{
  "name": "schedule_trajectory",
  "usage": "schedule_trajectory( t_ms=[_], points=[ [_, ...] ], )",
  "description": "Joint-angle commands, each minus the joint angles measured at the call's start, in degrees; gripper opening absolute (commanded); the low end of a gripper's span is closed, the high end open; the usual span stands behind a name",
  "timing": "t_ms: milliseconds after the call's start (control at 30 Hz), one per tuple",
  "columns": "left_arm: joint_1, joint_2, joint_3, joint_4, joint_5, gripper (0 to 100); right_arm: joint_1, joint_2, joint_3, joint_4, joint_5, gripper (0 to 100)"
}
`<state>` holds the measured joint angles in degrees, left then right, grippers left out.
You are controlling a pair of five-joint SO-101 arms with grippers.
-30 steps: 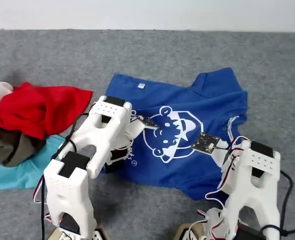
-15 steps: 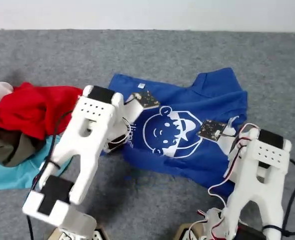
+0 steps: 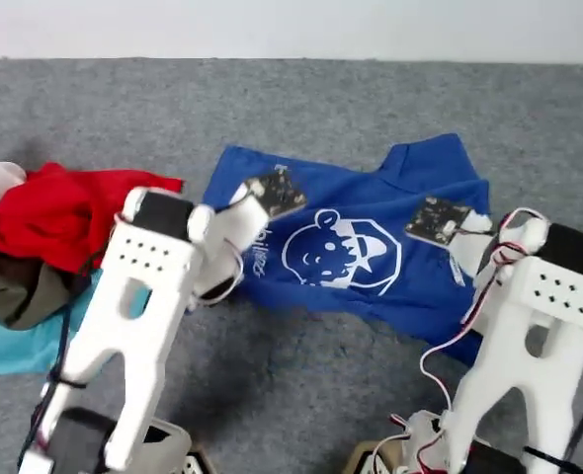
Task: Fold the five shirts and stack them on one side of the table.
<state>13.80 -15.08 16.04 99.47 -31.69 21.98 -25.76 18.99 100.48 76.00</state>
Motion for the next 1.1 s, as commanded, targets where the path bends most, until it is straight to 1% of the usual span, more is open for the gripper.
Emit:
schedule_trajectory(
  t_ms=[0,133,267,467,633,800,867,933,1067],
  points=[
    [-0.7,-8.4,10.3,1.4,0.6,1,4.0,-3.4,-2.3,2.5,2.1,0.9],
    [-0.7,-14.5,16.2,1.4,0.6,1,9.4,-8.6,0.7,2.6,7.4,0.9],
    [-0.7,-18.5,17.2,1.4,0.6,1,12.5,-16.4,7.9,2.6,11.4,0.9],
    [-0.7,-20.0,17.2,1.4,0.8,1,12.0,-30.9,14.8,2.5,11.9,0.9],
    [-0.7,-20.2,17.3,1.7,0.9,1,11.2,-37.1,17.0,2.6,11.7,0.9],
    [-0.4,-20.2,17.4,1.8,0.9,1,11.1,-37.6,17.0,2.7,8.4,0.9],
    [-0.3,-20.2,17.4,1.8,0.9,1,10.8,-37.6,16.9,2.6,6.0,0.9],
    [-0.6,-20.3,16.7,1.8,1.2,1,9.0,-38.1,16.5,2.6,2.3,0.9],
    [-0.7,-21.8,13.0,1.7,5.9,1,3.3,-38.2,14.1,2.5,-8.3,0.9]
  ],
)
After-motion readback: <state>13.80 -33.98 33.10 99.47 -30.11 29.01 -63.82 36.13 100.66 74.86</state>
